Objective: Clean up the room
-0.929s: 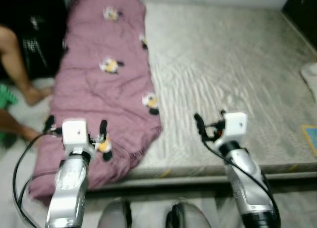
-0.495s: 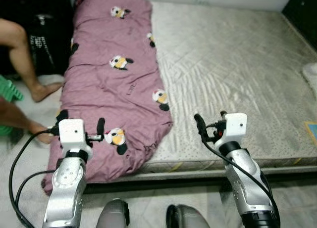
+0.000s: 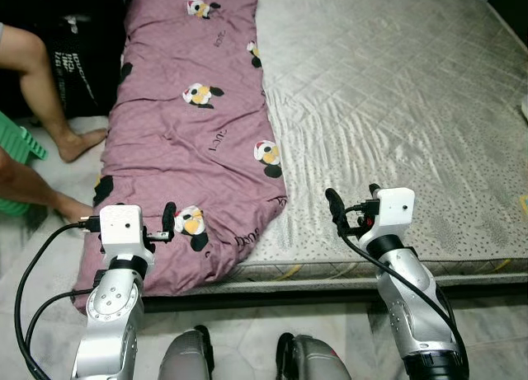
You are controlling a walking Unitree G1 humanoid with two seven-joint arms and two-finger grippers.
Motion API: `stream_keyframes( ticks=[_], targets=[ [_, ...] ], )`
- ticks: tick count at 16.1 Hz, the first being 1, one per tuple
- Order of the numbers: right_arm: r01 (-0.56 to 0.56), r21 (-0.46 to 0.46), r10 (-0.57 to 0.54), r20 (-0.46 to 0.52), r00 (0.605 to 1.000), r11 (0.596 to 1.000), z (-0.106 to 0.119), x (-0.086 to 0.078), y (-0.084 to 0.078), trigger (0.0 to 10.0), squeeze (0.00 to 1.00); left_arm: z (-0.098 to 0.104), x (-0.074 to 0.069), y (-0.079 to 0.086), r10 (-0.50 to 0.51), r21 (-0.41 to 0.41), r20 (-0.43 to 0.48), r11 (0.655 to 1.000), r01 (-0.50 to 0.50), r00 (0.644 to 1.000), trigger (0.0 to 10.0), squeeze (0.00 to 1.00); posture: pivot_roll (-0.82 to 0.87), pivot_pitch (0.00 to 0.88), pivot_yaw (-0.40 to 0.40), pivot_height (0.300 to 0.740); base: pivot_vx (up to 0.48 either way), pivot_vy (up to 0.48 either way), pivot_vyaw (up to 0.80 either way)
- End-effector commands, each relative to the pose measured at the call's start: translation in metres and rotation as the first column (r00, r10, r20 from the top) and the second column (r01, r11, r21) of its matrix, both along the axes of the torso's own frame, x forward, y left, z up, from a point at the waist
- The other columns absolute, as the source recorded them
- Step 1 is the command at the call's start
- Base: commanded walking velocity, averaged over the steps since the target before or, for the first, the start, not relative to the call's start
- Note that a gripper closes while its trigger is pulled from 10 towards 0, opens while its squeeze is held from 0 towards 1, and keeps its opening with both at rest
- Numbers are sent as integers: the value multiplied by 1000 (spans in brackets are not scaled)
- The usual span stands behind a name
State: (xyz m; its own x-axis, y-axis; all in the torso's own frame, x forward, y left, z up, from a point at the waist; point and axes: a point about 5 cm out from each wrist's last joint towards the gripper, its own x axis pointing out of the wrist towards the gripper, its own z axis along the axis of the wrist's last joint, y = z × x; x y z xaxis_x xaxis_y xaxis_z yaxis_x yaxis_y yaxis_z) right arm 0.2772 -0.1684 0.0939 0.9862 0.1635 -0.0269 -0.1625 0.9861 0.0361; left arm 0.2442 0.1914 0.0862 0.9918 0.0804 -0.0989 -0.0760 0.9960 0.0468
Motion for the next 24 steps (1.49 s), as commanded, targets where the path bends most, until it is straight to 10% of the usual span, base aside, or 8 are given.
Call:
stream_keyframes(
  ticks=[1,7,24],
  targets=[
    [7,2,-7,-6,1000,1000,-1,-2,-3,10000,0,1,-1,1,9,10,3,1000,-9,1000,10000,0,15,174,-69,671,0,0,0],
    [6,0,-6,-8,1000,1000,-1,-2,-4,10000,0,1,-1,3,22,12,5,1000,-22,1000,10000,0,15,175,-70,602,0,0,0],
    [34,-29,-35,-16,999,999,-1,-7,-12,10000,0,6,10,27,136,-47,15,990,-135,991,10000,0,-4,191,-79,602,0,0,0]
  ],
)
